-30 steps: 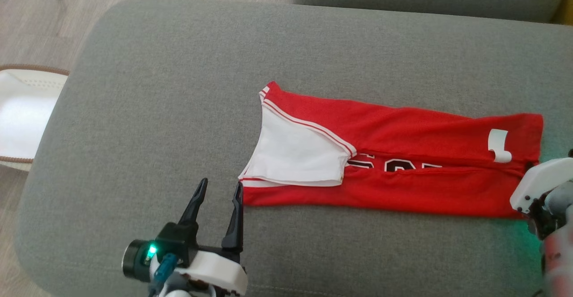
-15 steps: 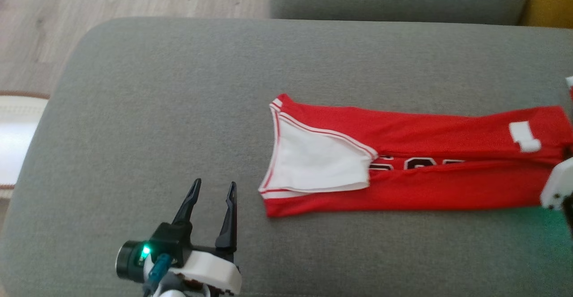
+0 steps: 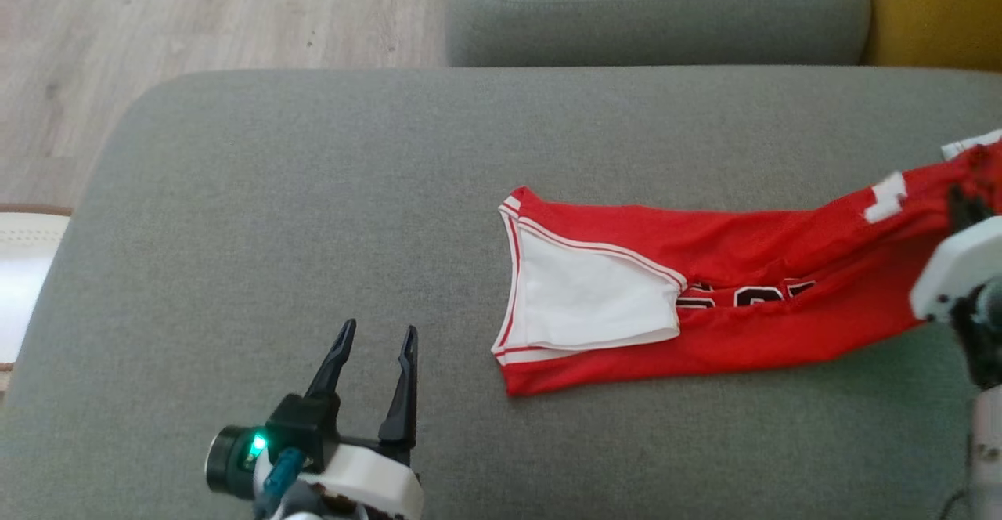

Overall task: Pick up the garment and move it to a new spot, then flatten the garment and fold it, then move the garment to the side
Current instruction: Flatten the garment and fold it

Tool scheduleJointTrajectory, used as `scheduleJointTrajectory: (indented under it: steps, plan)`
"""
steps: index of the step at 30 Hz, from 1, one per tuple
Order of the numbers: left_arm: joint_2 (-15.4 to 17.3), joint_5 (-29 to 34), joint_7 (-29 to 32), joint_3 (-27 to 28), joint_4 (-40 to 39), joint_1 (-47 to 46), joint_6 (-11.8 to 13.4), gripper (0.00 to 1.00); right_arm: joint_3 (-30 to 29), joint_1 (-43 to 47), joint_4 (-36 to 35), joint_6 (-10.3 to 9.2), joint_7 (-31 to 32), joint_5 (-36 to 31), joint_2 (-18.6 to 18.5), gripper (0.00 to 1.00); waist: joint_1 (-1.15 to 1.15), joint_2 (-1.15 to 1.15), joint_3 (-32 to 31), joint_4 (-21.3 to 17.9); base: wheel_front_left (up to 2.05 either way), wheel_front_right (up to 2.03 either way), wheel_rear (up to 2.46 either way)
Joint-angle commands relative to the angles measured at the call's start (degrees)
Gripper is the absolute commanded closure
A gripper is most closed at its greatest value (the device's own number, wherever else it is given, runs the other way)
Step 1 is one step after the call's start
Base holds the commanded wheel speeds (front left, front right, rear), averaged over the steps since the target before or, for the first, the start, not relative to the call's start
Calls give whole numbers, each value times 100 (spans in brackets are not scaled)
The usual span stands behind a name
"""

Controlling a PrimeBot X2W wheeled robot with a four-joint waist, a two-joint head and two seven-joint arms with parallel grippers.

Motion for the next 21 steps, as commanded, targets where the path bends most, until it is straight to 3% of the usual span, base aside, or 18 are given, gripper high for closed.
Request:
scheduleJointTrajectory:
  steps: [1,6,10,21]
  plan:
    - [-42,14,-70,199,-155,-68,-13,0,191,-38,-494,37,66,68,69,100,0,0,-87,57,0,0,0]
    - [-43,38,-70,238,-138,-12,-31,0,526,243,-1176,37,295,275,660,100,0,0,-188,202,0,0,0]
    - [-43,50,-70,206,-120,-11,-66,0,881,387,-1356,37,327,462,869,100,0,0,-214,357,0,0,0]
    - [-43,44,-70,89,-45,-47,-90,0,2014,242,-562,37,-20,1388,921,100,0,0,-249,853,0,0,0]
